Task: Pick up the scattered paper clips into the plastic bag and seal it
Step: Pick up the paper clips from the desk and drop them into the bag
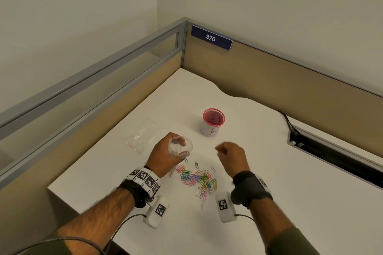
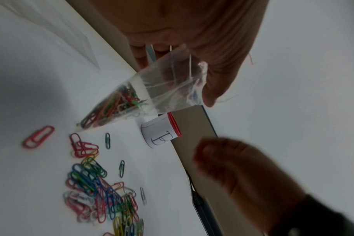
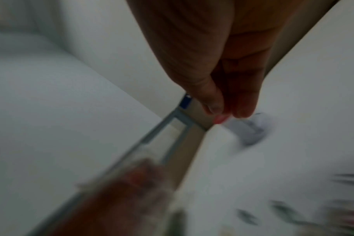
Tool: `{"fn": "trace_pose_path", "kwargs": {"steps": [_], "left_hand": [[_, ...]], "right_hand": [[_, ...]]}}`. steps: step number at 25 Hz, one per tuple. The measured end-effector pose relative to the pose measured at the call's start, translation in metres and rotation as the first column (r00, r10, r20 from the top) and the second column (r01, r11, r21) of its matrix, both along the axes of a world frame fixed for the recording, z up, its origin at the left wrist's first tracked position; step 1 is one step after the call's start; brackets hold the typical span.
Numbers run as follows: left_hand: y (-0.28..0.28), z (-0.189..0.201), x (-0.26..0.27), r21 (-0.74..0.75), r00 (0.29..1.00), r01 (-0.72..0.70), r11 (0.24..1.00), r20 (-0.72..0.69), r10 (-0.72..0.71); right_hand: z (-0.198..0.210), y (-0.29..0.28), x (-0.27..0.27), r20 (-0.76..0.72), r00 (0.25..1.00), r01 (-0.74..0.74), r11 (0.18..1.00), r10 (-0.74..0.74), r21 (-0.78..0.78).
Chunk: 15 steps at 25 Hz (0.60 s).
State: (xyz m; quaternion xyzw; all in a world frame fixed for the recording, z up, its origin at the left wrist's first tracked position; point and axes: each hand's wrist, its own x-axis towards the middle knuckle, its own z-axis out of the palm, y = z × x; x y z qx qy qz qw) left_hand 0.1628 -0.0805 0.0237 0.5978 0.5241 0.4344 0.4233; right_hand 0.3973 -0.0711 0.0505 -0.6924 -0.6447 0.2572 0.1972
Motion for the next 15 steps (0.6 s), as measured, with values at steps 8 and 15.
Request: {"fn": "trace_pose_path", "kwargs": {"steps": [8,15], "left_hand": [[-0.006,-0.004,-0.007,0.013,1.000,-0.015,1.000,0.010,0.015],[-0.007,-0.003,-0.013,0.030,0.999,-0.044,0.999,0.021,0.044]], "right_hand": [[-0.069,-0.039,-0.001,0.325,0.921,-0.123,0.953,0.213,-0.275],[-0.075,-0.079,-0.002,0.247,0.929,-0.183,0.920,0.277,-0.346]]}}
